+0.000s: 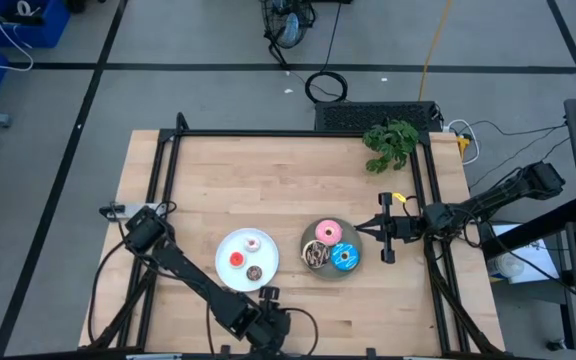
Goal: Pick & Place donuts
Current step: Put the small blue donut on the white plate
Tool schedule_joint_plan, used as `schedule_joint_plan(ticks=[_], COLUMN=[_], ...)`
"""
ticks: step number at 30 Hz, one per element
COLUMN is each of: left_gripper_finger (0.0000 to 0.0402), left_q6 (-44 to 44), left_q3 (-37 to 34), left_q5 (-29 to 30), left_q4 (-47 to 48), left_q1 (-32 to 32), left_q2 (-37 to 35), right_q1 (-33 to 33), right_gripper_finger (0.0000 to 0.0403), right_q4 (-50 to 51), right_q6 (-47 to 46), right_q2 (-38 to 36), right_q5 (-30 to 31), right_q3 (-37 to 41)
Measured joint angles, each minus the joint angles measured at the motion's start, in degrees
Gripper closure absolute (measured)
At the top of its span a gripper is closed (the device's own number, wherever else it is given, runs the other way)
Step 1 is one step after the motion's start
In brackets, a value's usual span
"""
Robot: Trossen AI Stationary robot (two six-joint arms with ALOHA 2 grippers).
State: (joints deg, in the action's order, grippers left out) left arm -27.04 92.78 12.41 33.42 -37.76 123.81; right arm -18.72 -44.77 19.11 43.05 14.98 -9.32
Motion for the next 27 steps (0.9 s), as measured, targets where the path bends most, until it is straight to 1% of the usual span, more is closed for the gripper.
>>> schedule_joint_plan(ticks=[3,8,17,19,22,27], left_gripper_finger=[0.0206,0.0206,0.0211,0.0221,0.0244,0.0305], left_q6=[-0.71,-0.6,-1.97,-2.3,-3.6,-4.32], left_q3=[-1.97,-4.37,-5.91,-6.64,-8.27,-10.41], left_q5=[-1.87,-2.17,-2.6,-2.97,-5.69,-7.9], left_q4=[-2.3,-6.87,-7.25,-7.5,-8.89,-11.97], left_q1=[0.15,0.25,1.26,1.6,2.43,3.09], left_q2=[0.0,0.0,-0.13,-0.16,-0.32,-0.5], right_q1=[-0.01,0.0,0.0,-0.02,-0.01,0.0], right_gripper_finger=[0.0403,0.0403,0.0403,0.0403,0.0403,0.0403], right_q4=[0.0,0.0,-0.44,-0.44,-0.44,-0.44], right_q6=[0.0,0.02,0.55,0.63,0.66,0.72], right_q2=[0.0,0.0,0.0,0.0,0.0,0.0], right_q5=[0.0,0.0,0.0,-0.02,-0.01,-0.02], right_q3=[0.0,0.0,0.0,0.0,0.0,0.0])
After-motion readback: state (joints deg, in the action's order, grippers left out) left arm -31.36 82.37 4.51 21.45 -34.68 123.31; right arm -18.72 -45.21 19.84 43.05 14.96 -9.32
